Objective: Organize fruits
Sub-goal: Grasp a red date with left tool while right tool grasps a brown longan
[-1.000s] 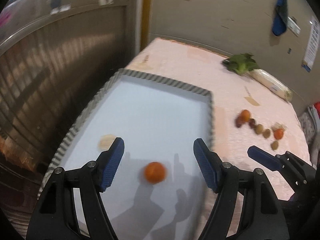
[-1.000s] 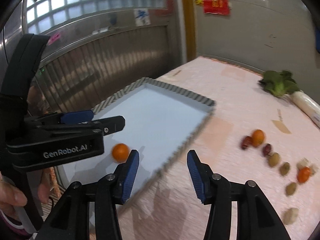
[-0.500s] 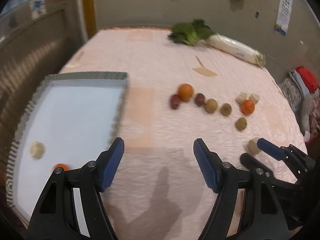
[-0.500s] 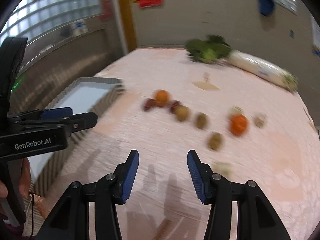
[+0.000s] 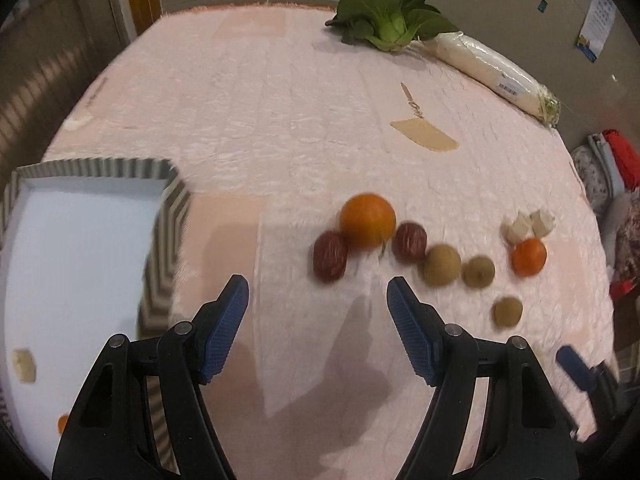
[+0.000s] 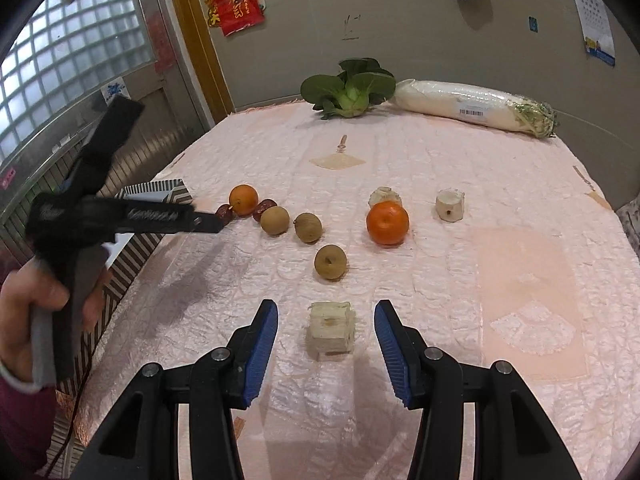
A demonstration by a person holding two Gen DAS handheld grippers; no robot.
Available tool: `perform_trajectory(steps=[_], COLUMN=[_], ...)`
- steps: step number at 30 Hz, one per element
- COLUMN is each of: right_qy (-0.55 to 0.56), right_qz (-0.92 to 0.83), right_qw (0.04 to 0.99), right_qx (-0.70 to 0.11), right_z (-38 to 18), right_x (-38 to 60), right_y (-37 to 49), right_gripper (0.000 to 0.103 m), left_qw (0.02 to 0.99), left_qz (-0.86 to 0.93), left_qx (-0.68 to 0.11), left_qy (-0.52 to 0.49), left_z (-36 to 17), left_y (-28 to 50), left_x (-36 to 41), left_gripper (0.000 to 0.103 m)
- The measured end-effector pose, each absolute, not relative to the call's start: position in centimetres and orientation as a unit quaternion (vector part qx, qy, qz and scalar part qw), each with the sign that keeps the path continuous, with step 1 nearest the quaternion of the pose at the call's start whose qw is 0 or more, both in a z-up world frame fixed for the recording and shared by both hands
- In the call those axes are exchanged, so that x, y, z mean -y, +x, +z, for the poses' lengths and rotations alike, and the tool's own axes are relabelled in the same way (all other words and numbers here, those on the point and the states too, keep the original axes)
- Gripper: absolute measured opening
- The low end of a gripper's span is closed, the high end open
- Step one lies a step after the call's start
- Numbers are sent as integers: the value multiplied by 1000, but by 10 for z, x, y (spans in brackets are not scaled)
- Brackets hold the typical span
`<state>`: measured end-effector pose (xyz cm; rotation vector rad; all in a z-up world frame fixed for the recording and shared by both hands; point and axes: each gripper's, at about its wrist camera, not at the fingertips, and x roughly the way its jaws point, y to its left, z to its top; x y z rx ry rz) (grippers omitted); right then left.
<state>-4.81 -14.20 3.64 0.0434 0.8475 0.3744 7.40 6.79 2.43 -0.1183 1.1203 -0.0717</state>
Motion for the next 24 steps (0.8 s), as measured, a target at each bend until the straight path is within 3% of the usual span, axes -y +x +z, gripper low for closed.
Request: perform_trajectory(steps=[7, 10, 12, 15, 22, 24], right_qy=[23, 20, 11, -4, -53, -57], right_qz=[185, 185, 188, 196, 196, 198], right_qw=[896, 896, 895, 892, 886, 878], right_qx=[-402, -402, -405, -408, -416, -432], right_z=[39, 39, 38, 35, 27, 19], right_x=[144, 145, 144, 137, 110, 107], right_y=[-39, -35, -32, -26, 1, 12], right_gripper=[49, 49, 49, 49, 47, 38], left_qw=[846, 849, 847, 849, 848, 846], left_qz=[-29, -26, -33, -38, -57, -68], left_qx=[-530, -526, -527, -525, -524, -526], left_qy=[-50, -51, -51, -45, -54, -59], left_z=[17, 18, 18, 19, 24, 26], left_y=[89, 89, 87, 81, 66, 61], left_x=[-70, -72, -72, -70, -72, -72], left_gripper=[71, 47, 23, 18, 18, 18])
